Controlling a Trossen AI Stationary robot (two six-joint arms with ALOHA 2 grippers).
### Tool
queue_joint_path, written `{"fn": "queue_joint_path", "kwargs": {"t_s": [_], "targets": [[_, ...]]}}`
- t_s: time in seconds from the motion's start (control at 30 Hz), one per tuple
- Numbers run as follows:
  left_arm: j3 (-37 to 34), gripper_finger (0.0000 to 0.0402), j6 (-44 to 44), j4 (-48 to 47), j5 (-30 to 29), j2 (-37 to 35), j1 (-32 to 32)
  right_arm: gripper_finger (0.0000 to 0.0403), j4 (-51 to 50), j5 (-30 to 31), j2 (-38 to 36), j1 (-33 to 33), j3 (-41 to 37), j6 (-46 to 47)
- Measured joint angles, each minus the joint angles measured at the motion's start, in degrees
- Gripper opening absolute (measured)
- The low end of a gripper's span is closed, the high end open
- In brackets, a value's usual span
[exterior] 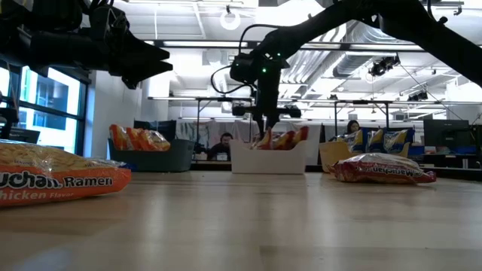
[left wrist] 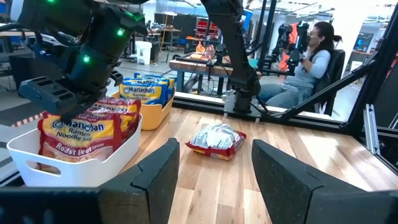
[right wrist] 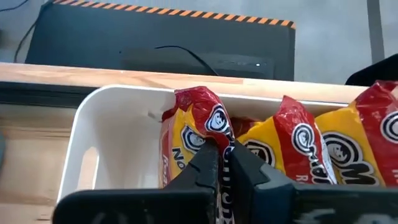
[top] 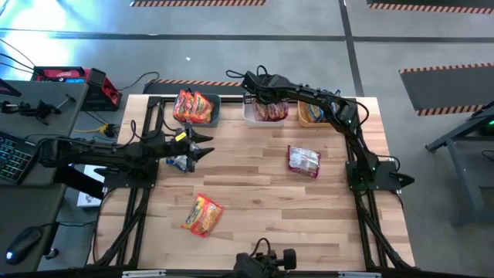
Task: Sort Maruchan noodles
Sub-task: Put the red noodle pack into the white bin, then put the blue noodle pack into the yellow bin
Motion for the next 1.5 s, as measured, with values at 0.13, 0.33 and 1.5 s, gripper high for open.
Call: {"fn": "queue_joint_path", "kwargs": {"t_s": [0.13,0.33,1.5], "targets": [[0.00,0.0188,0.00,-0.02,0.00,0.00,0.00,0.0020,0.00,-0.24,0.00,0.09,0.00,-2.12],[0.00,0.0188,-0.02,0.00,0.00,0.00,0.00,0.0108,0.19,0.39,0.00,0.66,0.00,-3.70],[0.00,0.0188,0.96,-7.69,-0.27,0.04,-3.66,0.0000,64.16,-5.10,-10.27,13.79,-30.74,-41.98]]}}
